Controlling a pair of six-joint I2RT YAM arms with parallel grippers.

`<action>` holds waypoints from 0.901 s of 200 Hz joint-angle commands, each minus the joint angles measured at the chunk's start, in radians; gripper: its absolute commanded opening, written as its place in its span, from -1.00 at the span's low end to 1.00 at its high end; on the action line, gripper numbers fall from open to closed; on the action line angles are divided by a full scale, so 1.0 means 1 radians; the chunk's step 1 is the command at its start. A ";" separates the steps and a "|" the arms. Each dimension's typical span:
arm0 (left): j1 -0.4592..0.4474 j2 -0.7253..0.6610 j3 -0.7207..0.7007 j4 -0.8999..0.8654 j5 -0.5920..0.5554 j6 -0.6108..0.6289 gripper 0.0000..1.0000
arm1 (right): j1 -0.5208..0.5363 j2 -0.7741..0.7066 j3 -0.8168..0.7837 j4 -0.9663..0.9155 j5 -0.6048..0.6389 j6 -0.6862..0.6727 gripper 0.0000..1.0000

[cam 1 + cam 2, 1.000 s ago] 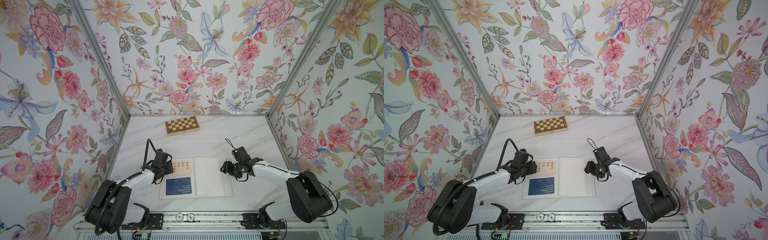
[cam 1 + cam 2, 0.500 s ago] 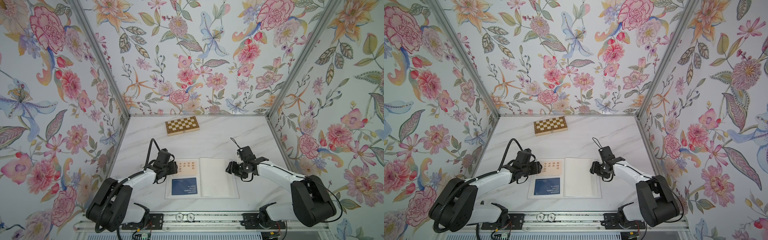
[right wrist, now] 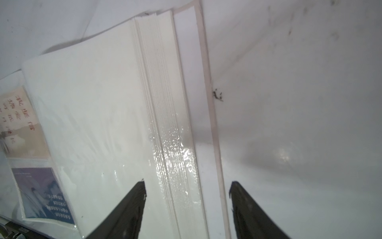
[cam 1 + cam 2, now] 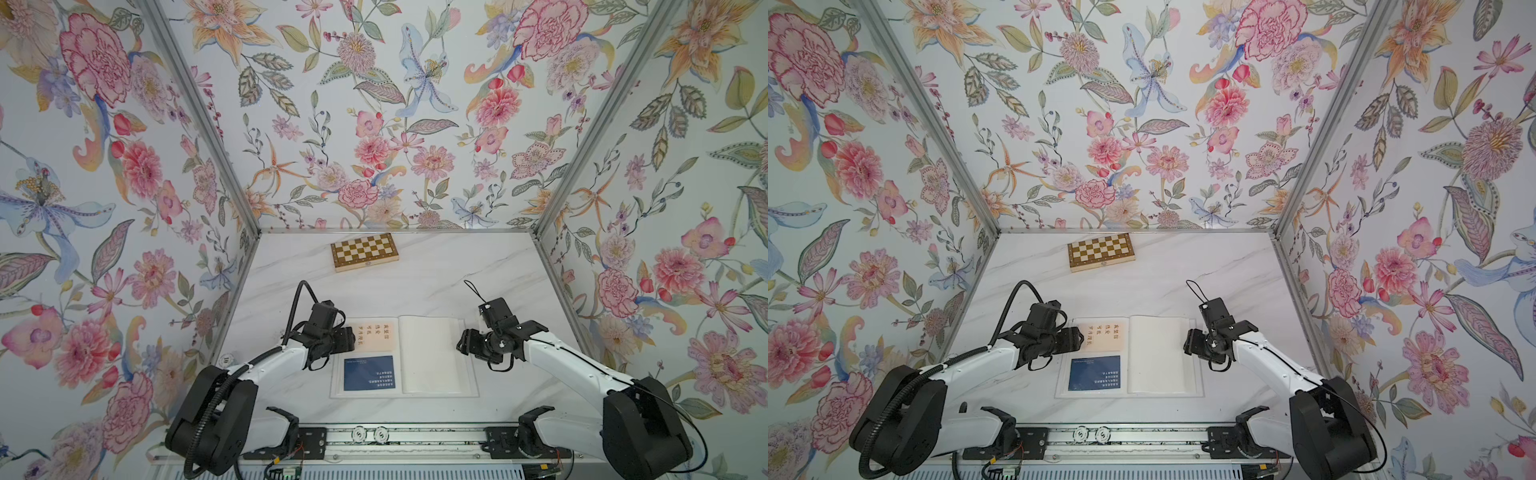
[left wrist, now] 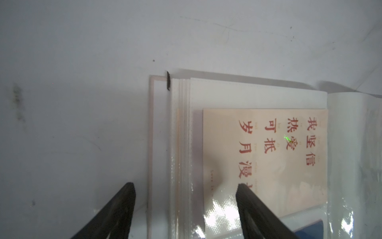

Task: Place the photos into the photo albums
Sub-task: Close the photo album at the center of the board.

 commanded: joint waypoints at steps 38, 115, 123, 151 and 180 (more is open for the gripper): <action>0.008 -0.058 -0.071 -0.122 0.064 0.054 0.57 | 0.157 -0.095 -0.055 -0.149 0.123 0.165 0.34; 0.005 -0.065 -0.094 -0.126 0.089 0.074 0.55 | 0.256 -0.166 -0.131 -0.182 0.129 0.278 0.34; 0.005 -0.064 -0.094 -0.126 0.094 0.074 0.55 | 0.265 -0.165 -0.134 -0.181 0.131 0.283 0.34; 0.001 -0.073 -0.094 -0.133 0.101 0.076 0.53 | 0.285 -0.163 -0.139 -0.181 0.132 0.298 0.34; -0.003 -0.091 -0.100 -0.140 0.103 0.072 0.49 | 0.289 -0.166 -0.152 -0.181 0.134 0.304 0.34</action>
